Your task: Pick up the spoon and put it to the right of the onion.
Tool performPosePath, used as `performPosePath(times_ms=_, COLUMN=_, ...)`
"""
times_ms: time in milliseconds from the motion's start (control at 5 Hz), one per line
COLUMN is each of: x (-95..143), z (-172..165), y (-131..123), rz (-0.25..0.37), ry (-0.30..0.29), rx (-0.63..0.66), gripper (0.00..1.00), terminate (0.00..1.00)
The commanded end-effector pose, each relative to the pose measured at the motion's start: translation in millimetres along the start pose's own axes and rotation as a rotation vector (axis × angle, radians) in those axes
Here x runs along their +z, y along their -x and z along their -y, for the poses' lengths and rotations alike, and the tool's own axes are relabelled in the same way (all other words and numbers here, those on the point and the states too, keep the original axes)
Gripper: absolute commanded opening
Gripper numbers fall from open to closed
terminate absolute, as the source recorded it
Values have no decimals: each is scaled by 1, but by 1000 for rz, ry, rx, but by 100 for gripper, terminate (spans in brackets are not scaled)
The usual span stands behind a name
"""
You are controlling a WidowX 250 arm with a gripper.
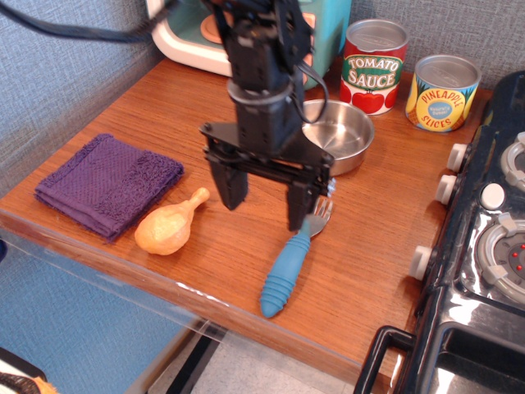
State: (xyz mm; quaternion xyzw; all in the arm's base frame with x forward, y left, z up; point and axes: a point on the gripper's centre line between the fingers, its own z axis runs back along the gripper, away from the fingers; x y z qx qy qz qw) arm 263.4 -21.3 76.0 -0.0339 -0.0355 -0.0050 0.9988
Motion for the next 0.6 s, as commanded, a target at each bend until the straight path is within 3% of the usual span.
performPosePath(times_ms=0, x=9, z=-6, y=-9, rz=44, ry=-59, rx=-40, gripper=100, terminate=0)
performPosePath(times_ms=200, x=9, z=-6, y=-9, rz=44, ry=-59, rx=-40, gripper=100, terminate=0)
performPosePath(times_ms=400, x=9, z=-6, y=-9, rz=44, ry=-59, rx=-40, gripper=100, terminate=100)
